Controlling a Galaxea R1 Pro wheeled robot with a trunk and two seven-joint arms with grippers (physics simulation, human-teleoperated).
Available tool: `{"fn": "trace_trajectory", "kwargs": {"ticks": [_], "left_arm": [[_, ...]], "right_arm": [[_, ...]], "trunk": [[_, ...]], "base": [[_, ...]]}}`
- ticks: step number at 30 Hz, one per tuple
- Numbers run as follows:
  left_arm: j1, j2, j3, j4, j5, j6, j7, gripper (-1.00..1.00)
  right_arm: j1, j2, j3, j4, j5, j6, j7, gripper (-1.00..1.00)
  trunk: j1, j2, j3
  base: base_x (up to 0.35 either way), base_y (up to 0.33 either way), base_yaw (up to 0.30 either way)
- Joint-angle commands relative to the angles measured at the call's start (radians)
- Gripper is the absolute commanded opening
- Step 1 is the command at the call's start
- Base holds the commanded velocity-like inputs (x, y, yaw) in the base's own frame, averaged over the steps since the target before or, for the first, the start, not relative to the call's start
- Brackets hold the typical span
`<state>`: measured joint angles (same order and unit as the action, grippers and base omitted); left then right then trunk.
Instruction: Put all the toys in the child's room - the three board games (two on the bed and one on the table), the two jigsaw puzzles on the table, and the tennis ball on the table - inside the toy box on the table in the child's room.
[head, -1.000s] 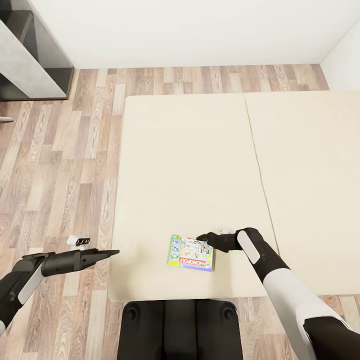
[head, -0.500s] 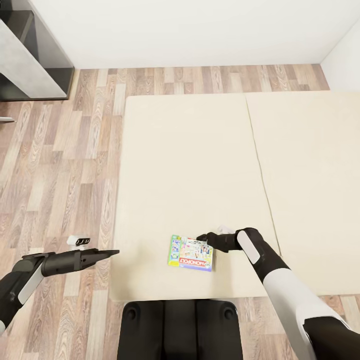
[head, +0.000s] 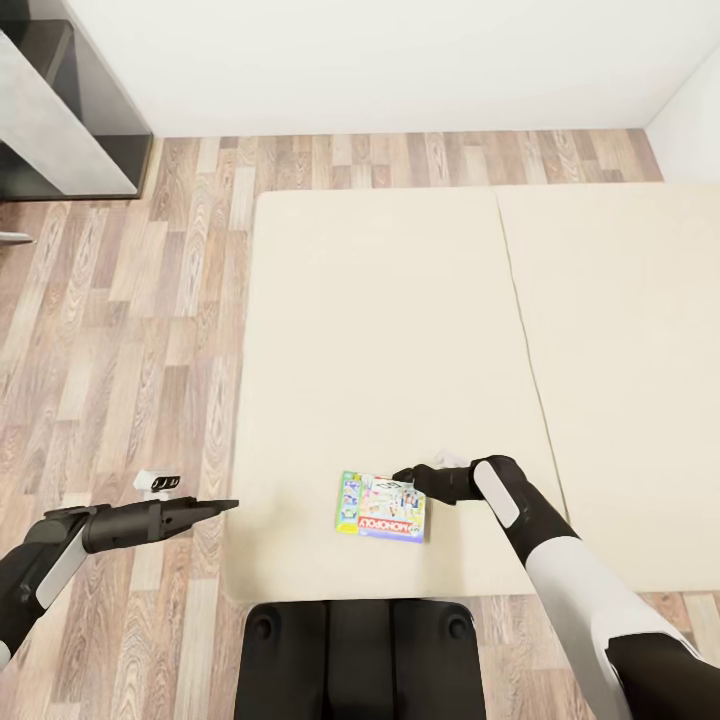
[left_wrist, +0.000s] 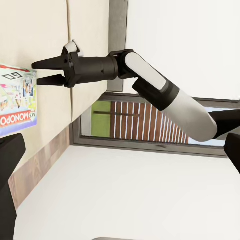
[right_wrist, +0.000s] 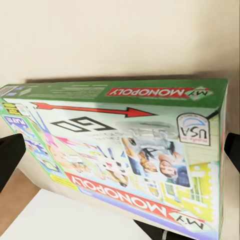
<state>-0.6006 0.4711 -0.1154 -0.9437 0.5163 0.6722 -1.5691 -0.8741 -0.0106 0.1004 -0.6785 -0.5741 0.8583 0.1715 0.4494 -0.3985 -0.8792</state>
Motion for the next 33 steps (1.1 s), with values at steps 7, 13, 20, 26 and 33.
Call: {"fn": "trace_trajectory", "kwargs": {"ticks": [7,13,20,26,33], "left_arm": [[-0.001,0.001,-0.004,0.0,0.005,0.011,-0.002,1.0],[-0.001,0.001,-0.004,0.0,0.005,0.011,-0.002,1.0],[-0.001,0.001,-0.005,0.0,0.006,0.011,-0.002,1.0],[-0.001,0.001,-0.004,0.0,0.005,0.011,-0.002,1.0],[-0.001,0.001,-0.005,0.0,0.005,0.011,-0.002,1.0]], "right_arm": [[0.0,-0.003,0.002,-0.001,0.008,0.002,0.008,1.0],[0.0,-0.004,0.002,-0.001,0.008,0.002,0.008,1.0],[0.0,-0.005,0.004,-0.001,0.008,0.002,0.008,1.0],[0.0,-0.005,0.004,-0.001,0.008,0.003,0.008,1.0],[0.0,-0.005,0.004,-0.001,0.008,0.004,0.008,1.0]], "trunk": [[0.001,-0.002,-0.002],[0.001,-0.002,-0.002],[0.001,-0.002,-0.002],[0.001,-0.002,-0.002],[0.001,-0.002,-0.002]], "base": [[0.0,0.0,0.079],[0.0,0.0,0.009],[0.0,0.003,0.002],[0.0,0.121,0.0],[0.0,0.038,0.0]]}}
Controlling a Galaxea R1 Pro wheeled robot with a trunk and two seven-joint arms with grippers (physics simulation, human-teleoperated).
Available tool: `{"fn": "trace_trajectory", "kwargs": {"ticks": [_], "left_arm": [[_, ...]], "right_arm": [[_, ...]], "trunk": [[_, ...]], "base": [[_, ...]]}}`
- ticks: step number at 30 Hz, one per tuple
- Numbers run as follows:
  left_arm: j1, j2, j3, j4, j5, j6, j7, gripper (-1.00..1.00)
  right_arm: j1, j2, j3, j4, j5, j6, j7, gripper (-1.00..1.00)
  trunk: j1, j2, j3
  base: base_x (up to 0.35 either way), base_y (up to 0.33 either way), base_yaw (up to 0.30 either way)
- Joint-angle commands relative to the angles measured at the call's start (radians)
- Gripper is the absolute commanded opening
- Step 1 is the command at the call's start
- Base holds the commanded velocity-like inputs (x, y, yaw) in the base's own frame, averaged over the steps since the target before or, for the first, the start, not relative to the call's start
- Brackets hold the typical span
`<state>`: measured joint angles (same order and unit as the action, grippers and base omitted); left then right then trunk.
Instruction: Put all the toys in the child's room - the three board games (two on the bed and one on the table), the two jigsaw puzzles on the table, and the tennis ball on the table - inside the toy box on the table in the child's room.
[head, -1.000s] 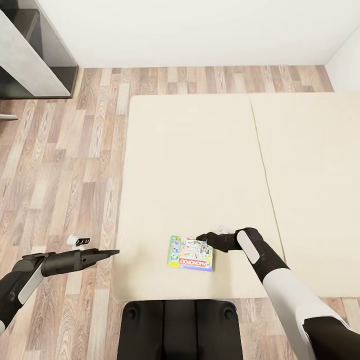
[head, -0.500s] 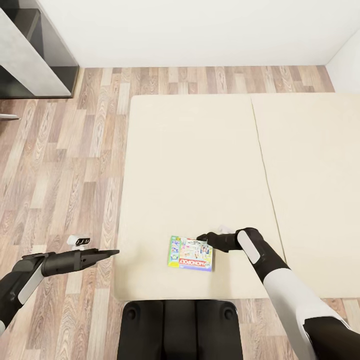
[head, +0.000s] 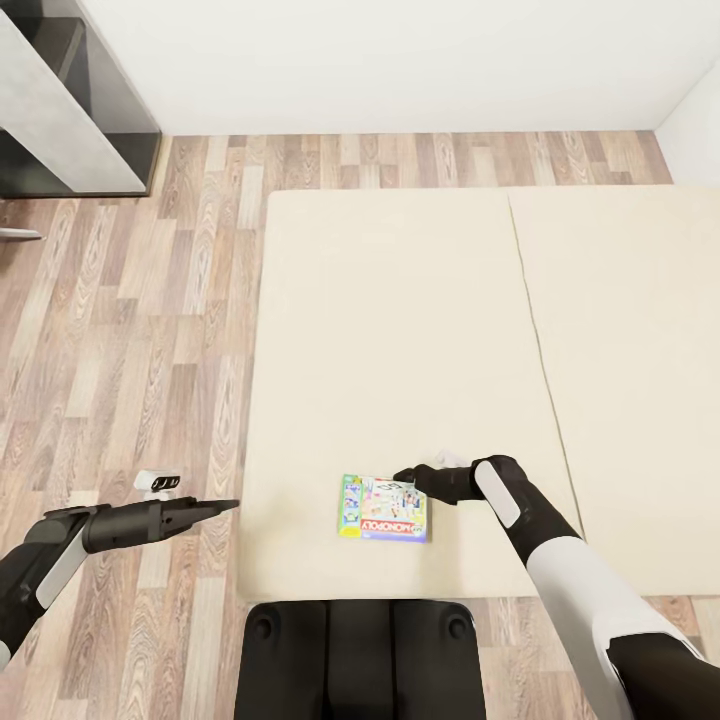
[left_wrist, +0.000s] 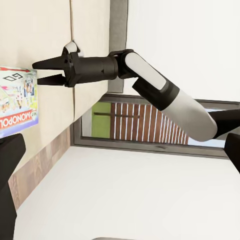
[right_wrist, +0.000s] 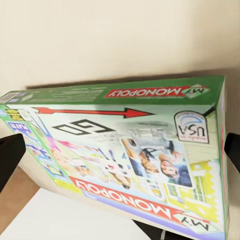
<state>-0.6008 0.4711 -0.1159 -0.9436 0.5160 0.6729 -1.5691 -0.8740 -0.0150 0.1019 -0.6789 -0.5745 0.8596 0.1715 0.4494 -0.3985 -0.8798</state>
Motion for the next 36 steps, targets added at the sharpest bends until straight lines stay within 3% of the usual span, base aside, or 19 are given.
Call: {"fn": "trace_trajectory", "kwargs": {"ticks": [1,36], "left_arm": [[-0.001,0.001,-0.004,0.0,0.006,0.01,-0.002,1.0],[-0.001,0.001,-0.004,0.0,0.006,0.01,-0.002,1.0]], "right_arm": [[0.0,-0.001,0.002,-0.001,0.008,0.002,0.008,1.0],[0.0,0.002,0.002,0.0,0.008,0.002,0.008,1.0]], "trunk": [[0.001,-0.002,-0.001],[0.001,-0.002,-0.001]], "base": [[0.0,0.006,0.0],[0.0,0.047,0.0]]}}
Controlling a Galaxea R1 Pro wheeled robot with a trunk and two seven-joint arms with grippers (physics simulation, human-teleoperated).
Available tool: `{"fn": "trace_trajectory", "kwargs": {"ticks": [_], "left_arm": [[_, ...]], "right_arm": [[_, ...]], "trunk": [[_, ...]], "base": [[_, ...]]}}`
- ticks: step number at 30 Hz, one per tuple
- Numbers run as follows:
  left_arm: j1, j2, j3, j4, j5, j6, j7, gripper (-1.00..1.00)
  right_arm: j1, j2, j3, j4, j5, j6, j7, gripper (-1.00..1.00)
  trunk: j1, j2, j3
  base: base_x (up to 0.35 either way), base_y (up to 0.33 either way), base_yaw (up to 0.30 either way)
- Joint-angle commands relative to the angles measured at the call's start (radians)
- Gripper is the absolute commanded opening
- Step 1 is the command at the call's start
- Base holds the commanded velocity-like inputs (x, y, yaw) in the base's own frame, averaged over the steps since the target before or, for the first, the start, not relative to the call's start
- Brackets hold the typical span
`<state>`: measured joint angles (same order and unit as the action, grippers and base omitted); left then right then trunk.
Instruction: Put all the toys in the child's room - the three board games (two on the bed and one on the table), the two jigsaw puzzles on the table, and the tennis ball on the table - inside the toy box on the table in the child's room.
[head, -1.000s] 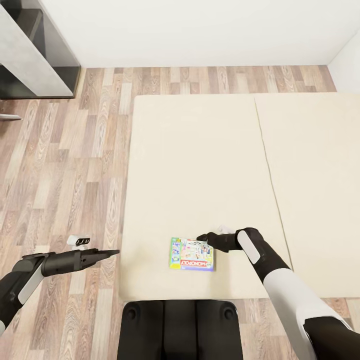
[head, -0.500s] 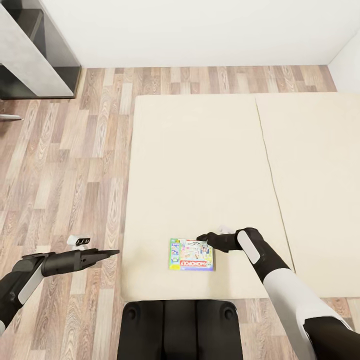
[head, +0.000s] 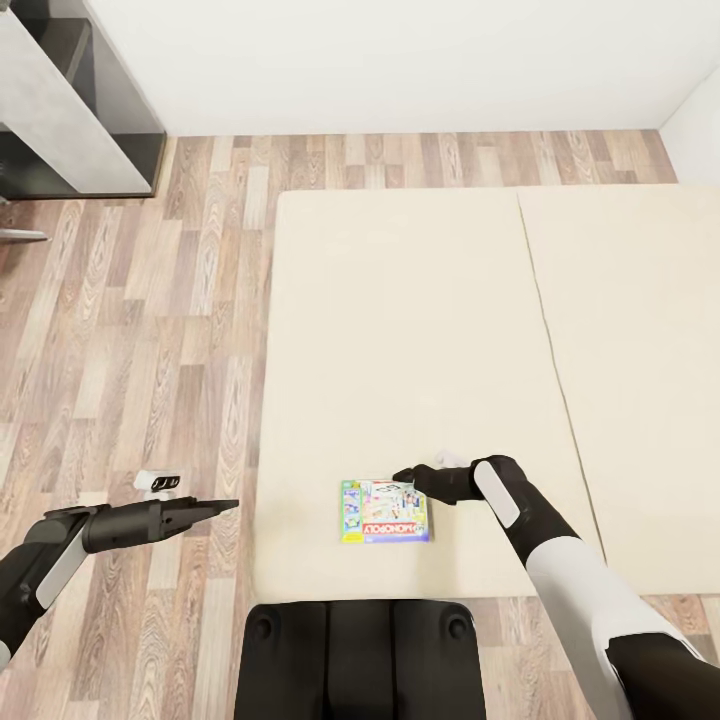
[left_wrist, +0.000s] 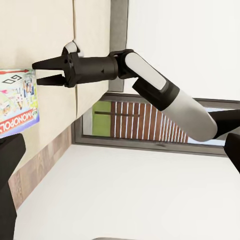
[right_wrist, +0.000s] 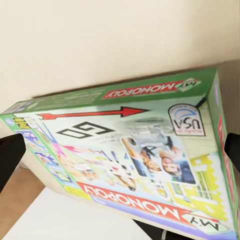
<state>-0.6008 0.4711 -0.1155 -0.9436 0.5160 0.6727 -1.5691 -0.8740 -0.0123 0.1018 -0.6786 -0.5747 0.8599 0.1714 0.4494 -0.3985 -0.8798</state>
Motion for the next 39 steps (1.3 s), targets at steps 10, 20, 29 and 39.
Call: {"fn": "trace_trajectory", "kwargs": {"ticks": [10,20,29,39], "left_arm": [[-0.001,0.001,-0.004,0.0,0.006,0.011,-0.002,1.0],[-0.001,0.001,-0.004,0.0,0.006,0.011,-0.002,1.0],[-0.001,0.001,-0.004,0.0,0.006,0.011,-0.002,1.0],[-0.001,0.001,-0.005,0.0,0.006,0.011,-0.002,1.0]], "right_arm": [[0.0,0.0,0.002,-0.001,0.009,0.002,0.008,1.0],[0.0,-0.001,0.002,-0.001,0.009,0.002,0.008,1.0],[0.0,-0.001,0.002,-0.001,0.008,0.004,0.008,1.0],[0.0,-0.002,0.002,0.0,0.009,0.004,0.008,1.0]], "trunk": [[0.001,-0.002,-0.001],[0.001,-0.002,-0.001],[0.001,-0.002,-0.001],[0.001,-0.002,-0.001]], "base": [[0.0,0.097,0.0],[0.0,0.081,0.0],[0.0,0.07,0.0],[0.0,0.041,0.0]]}}
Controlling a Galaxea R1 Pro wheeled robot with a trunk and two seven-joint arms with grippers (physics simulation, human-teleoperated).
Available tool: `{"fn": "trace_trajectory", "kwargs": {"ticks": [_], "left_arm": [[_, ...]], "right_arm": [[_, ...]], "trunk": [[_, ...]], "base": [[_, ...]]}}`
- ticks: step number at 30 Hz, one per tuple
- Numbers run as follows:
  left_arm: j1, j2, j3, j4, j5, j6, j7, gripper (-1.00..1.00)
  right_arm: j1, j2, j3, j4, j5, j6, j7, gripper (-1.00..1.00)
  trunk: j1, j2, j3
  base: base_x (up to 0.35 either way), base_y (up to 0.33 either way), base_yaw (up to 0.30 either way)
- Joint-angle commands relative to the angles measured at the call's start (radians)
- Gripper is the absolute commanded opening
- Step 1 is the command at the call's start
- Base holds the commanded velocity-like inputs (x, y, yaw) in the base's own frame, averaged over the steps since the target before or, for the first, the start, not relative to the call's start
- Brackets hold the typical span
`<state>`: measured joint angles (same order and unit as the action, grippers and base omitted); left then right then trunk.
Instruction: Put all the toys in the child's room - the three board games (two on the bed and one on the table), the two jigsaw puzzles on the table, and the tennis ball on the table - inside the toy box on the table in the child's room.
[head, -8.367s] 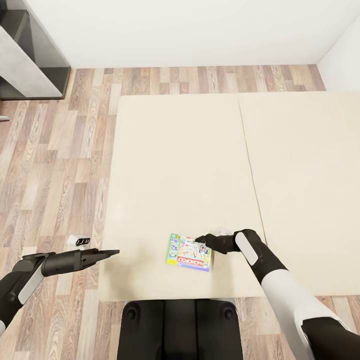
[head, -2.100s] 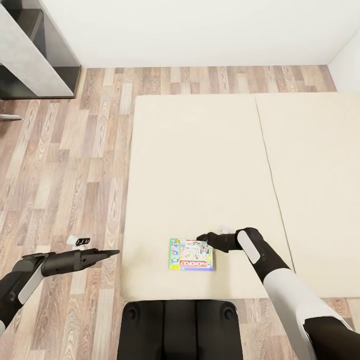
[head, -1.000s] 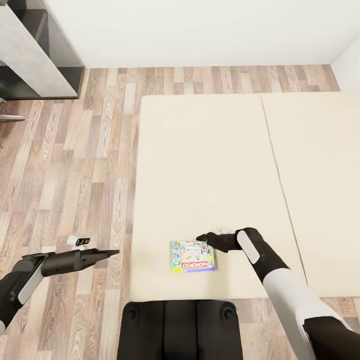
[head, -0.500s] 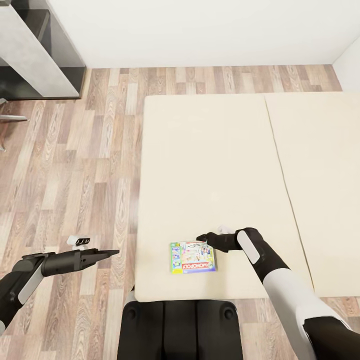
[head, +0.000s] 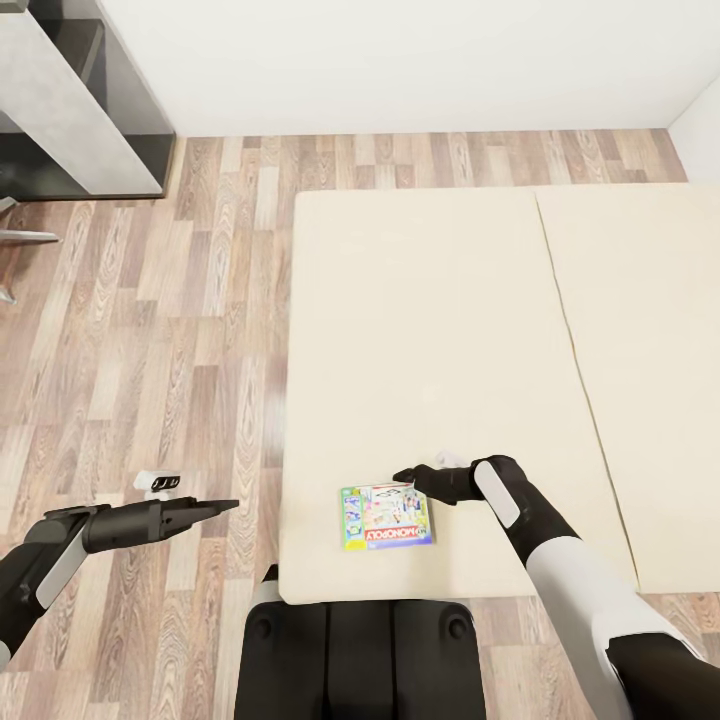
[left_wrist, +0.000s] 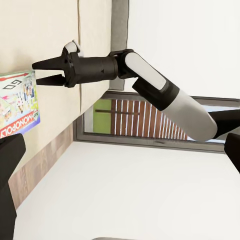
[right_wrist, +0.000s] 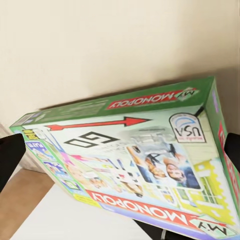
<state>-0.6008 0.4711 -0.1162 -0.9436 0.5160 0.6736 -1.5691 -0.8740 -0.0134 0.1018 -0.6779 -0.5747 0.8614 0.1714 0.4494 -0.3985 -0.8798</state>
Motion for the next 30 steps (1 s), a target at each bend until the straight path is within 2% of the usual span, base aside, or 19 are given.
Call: {"fn": "trace_trajectory", "kwargs": {"ticks": [1,18,30], "left_arm": [[-0.001,0.001,-0.004,0.0,0.006,0.011,-0.002,1.0],[-0.001,0.001,-0.004,0.0,0.006,0.011,-0.002,1.0],[-0.001,0.001,-0.003,0.0,0.006,0.011,-0.002,1.0]], "right_arm": [[0.0,-0.001,0.003,0.0,0.009,0.002,0.008,1.0],[0.0,-0.002,0.004,0.0,0.009,0.002,0.008,1.0],[0.0,0.0,0.004,0.0,0.009,0.003,0.008,1.0]], "trunk": [[0.001,-0.002,-0.001],[0.001,-0.002,-0.001],[0.001,-0.002,-0.001]], "base": [[0.0,0.003,0.0],[0.0,0.003,0.0],[0.0,0.131,0.0]]}}
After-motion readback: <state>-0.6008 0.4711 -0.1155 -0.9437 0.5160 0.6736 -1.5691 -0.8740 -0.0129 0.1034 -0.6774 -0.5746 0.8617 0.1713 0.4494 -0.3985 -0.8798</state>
